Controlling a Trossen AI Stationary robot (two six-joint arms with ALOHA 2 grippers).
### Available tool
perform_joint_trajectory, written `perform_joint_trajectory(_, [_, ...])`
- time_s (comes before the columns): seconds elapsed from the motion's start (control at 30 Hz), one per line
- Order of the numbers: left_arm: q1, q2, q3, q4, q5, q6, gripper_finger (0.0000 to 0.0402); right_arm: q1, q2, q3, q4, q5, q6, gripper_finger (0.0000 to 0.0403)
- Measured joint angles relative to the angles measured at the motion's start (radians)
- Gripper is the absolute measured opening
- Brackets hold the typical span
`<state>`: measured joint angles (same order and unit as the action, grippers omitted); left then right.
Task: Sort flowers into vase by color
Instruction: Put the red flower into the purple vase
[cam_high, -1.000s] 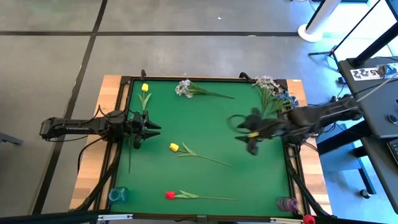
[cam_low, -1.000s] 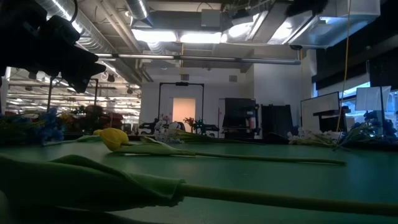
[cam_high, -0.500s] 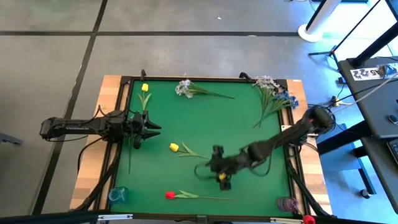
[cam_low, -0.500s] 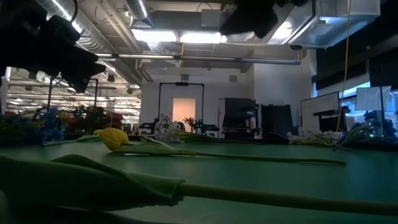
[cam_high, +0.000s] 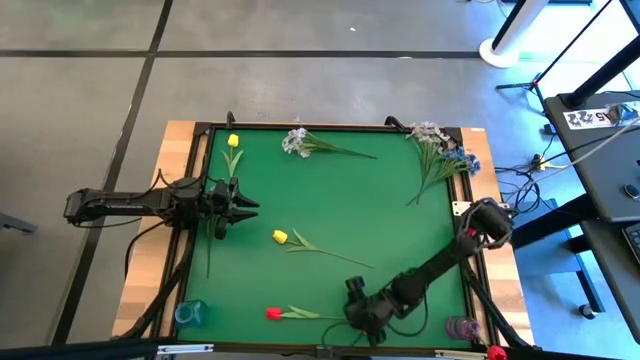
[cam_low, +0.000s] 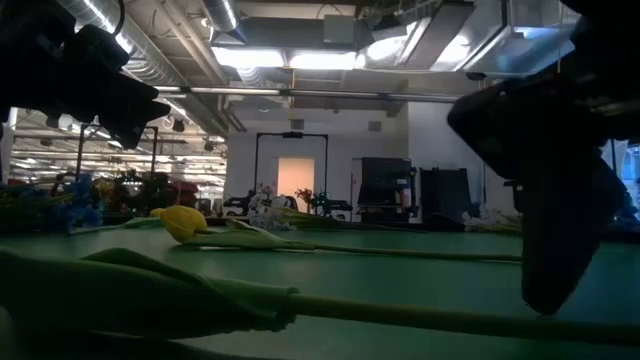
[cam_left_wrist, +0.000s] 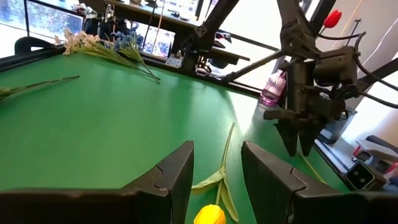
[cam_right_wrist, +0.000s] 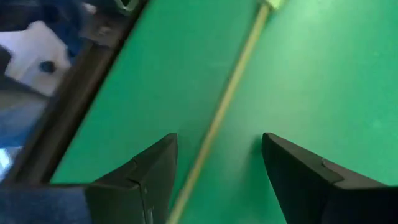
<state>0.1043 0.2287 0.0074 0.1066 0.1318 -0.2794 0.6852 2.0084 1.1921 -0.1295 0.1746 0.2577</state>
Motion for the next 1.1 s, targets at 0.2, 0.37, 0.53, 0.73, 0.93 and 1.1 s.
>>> perform_joint_trajectory(0.2, [0.000,0.000,0.000,-0.001,0.000,0.000,0.0132,0.004,0.000,0.006,-0.106,0.062,0.080,0.0202])
perform_joint_trajectory(0.37, [0.000,0.000,0.000,-0.001,0.000,0.000,0.0132,0.003,-0.004,0.009,-0.225,0.051,0.082,0.0133])
perform_joint_trajectory(0.53, [0.000,0.000,0.000,-0.001,0.000,0.000,0.0132,-0.023,-0.005,0.008,-0.303,-0.030,0.101,0.0046])
perform_joint_trajectory(0.73, [0.000,0.000,0.000,-0.001,0.000,0.000,0.0132,-0.074,-0.031,0.008,-0.381,-0.143,0.102,0.0018])
perform_joint_trajectory(0.93, [0.000,0.000,0.000,-0.001,0.000,0.000,0.0132,-0.121,-0.110,-0.002,-0.651,-0.152,0.103,0.0007])
perform_joint_trajectory(1.1, [0.000,0.000,0.000,-0.001,0.000,0.000,0.0132,-0.133,-0.132,-0.007,-0.821,-0.141,0.119,0.0026])
